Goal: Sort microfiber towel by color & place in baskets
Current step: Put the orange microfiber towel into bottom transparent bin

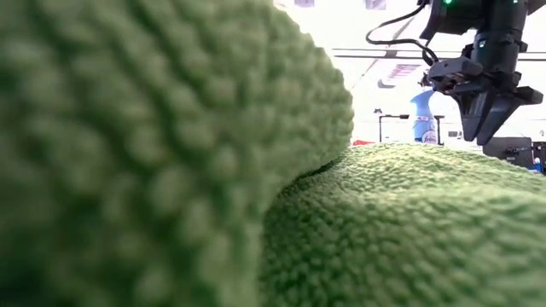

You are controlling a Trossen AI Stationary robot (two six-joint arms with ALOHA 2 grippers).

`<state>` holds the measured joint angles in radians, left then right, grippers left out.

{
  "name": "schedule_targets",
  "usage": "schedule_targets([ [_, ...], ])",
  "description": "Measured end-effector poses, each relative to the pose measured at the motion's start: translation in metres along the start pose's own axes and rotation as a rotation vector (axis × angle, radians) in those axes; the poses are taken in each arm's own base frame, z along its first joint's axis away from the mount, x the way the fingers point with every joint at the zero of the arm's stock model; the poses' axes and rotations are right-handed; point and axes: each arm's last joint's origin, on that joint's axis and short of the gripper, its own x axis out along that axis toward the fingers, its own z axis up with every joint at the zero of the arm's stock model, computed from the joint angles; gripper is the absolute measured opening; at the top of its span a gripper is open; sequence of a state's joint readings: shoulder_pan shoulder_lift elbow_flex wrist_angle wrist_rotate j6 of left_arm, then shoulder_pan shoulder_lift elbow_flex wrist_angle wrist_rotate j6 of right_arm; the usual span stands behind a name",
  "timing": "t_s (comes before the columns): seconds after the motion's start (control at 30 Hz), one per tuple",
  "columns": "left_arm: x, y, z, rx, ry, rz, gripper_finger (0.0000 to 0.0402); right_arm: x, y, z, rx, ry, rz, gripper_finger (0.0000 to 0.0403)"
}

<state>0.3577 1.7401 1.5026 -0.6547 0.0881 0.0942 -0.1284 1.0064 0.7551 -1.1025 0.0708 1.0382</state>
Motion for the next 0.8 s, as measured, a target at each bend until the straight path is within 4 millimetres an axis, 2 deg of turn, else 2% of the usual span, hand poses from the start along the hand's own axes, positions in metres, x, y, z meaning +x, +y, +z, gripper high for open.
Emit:
schedule_targets([
  [0.13,-0.018,0.010,-0.011,0.004,-0.055,0.009,0.0145,0.005,0.003,0.001,0.004,0.018,-0.034,0.0197],
  [0.27,-0.038,0.018,-0.017,-0.021,-0.160,-0.024,0.0145,0.016,0.006,0.002,0.076,0.062,-0.119,0.0234],
  [0.43,-0.052,0.021,-0.024,-0.043,-0.197,-0.034,0.0145,0.035,0.013,0.005,0.096,0.113,-0.219,0.0240],
  [0.63,-0.065,0.014,-0.031,-0.077,-0.204,-0.045,0.0145,0.057,0.020,0.006,0.061,0.176,-0.322,0.0240],
  [0.8,-0.071,-0.002,-0.038,-0.146,-0.247,-0.078,0.0145,0.087,0.018,-0.005,0.009,0.221,-0.253,0.0239],
])
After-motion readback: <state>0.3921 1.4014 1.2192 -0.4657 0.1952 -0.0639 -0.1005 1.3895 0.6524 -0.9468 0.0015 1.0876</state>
